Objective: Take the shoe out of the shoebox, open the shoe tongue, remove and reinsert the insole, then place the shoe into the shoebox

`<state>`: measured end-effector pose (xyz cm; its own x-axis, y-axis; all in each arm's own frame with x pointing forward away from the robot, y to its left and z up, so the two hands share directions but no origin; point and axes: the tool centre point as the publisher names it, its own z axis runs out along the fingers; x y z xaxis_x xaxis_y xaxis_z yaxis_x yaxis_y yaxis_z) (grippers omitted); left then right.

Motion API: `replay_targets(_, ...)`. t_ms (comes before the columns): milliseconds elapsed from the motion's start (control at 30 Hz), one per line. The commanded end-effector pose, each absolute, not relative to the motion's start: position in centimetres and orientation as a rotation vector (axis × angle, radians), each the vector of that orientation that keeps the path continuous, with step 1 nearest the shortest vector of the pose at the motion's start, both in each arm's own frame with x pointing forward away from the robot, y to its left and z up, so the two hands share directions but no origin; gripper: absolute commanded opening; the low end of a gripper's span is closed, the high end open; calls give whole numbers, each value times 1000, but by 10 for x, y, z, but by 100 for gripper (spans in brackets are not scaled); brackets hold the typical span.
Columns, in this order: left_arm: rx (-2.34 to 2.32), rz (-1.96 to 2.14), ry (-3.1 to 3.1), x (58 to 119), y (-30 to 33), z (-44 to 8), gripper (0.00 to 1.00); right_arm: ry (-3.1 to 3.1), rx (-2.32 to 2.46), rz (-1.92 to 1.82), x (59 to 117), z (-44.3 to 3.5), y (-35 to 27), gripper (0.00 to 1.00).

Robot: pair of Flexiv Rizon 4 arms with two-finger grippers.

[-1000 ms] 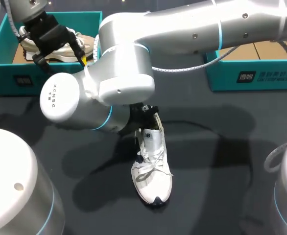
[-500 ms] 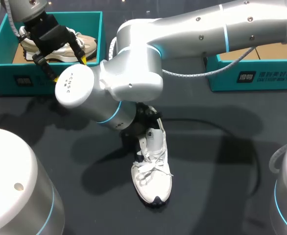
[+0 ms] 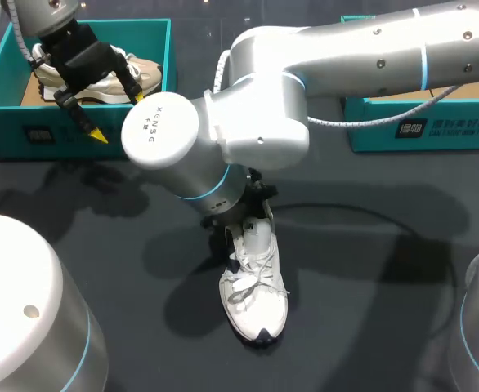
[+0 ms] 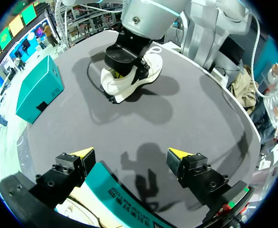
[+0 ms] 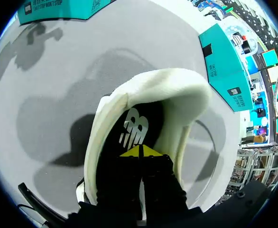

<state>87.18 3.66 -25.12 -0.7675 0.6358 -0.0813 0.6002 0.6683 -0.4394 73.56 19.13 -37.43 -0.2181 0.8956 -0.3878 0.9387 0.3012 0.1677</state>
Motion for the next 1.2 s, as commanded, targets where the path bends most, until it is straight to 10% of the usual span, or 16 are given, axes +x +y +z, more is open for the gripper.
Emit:
replay_targets(33,-1040,690,-2798,872,37,-251,100,2199,1643,-57,734,-348,181,0)
replay_targets(967,-1040,690,-2798,872,37,-251,100,2399,1768,-172,723,-358,208,0)
replay_targets(1200,-1040,690,-2798,872,37,-251,100,2417,1848,-245,720,-352,209,15)
